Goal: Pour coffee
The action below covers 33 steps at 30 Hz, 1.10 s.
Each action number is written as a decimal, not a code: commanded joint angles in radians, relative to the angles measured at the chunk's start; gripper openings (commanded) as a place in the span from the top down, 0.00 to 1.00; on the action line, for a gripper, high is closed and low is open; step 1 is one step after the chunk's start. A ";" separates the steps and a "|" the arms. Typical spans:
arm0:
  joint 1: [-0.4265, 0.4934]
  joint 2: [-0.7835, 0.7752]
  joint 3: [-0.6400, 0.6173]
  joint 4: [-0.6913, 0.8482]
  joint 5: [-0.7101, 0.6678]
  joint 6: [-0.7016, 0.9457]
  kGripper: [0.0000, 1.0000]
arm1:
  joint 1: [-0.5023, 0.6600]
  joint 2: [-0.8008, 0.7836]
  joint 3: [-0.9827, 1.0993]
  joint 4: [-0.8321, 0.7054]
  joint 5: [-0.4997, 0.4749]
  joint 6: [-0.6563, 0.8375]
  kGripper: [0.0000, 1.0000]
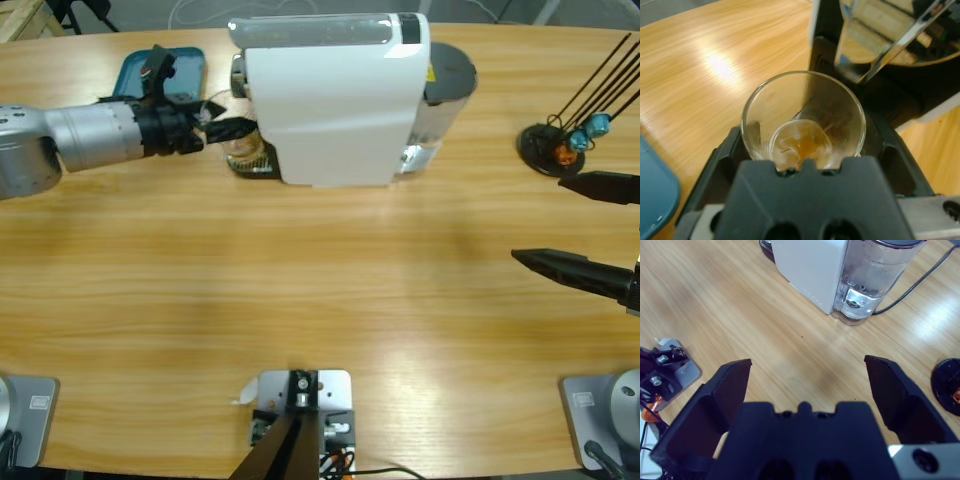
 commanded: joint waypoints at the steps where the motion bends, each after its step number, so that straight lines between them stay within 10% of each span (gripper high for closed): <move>1: 0.085 -0.096 0.139 -0.015 0.143 0.000 0.42 | 0.009 0.003 0.023 0.014 0.011 -0.014 0.00; 17: 0.366 -0.163 0.065 -0.010 0.231 0.002 0.42 | 0.009 0.003 0.022 0.013 0.013 -0.014 0.00; 33: 0.326 0.101 -0.120 -0.013 0.176 -0.021 0.42 | 0.009 0.003 0.021 0.011 0.014 -0.014 0.00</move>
